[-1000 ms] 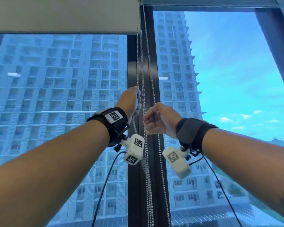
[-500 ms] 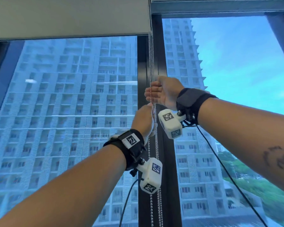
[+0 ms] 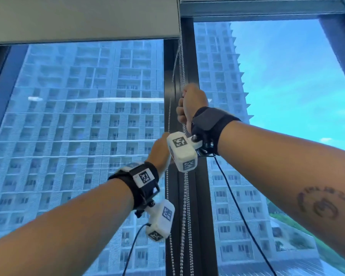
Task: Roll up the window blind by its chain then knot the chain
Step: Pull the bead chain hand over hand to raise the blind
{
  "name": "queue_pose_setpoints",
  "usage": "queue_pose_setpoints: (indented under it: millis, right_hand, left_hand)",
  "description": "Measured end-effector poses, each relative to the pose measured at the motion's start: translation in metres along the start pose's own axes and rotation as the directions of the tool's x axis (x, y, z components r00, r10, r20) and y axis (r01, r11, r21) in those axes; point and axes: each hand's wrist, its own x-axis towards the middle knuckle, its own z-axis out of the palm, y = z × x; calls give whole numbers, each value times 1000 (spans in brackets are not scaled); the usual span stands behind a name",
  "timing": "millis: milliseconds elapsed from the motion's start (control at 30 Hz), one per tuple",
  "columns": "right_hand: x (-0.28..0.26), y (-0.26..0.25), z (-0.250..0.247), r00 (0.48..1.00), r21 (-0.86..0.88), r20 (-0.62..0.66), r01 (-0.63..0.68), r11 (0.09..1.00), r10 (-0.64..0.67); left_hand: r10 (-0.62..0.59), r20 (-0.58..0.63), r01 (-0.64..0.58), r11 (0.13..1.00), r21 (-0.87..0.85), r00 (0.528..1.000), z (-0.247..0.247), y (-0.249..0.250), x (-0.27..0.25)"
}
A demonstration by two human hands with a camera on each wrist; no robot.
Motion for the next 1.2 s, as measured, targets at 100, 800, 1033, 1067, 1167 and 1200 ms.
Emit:
queue_pose_setpoints:
  millis: [100, 800, 1033, 1067, 1167, 1200]
  right_hand:
    - [3, 4, -9, 1000, 11, -7, -3, 1000, 3]
    - [-28, 62, -26, 911, 42, 361, -231, 972, 201]
    - [12, 27, -50, 892, -347, 350, -161, 924, 287]
    - [19, 18, -49, 926, -298, 292, -152, 942, 241]
    - [39, -5, -39, 976, -68, 168, -127, 990, 137]
    - [45, -11, -35, 978, -1, 165, -127, 992, 125]
  left_hand:
    - [-25, -40, 22, 997, -75, 999, -12, 26, 20]
    - [-29, 72, 42, 984, -175, 997, 14, 87, 62]
    - [17, -29, -19, 998, -55, 999, 15, 65, 63]
    - [6, -38, -8, 999, -47, 999, 14, 61, 59]
    - [-28, 0, 28, 995, -98, 1000, 15, 53, 50]
    - [-25, 9, 26, 994, -107, 1000, 15, 51, 47]
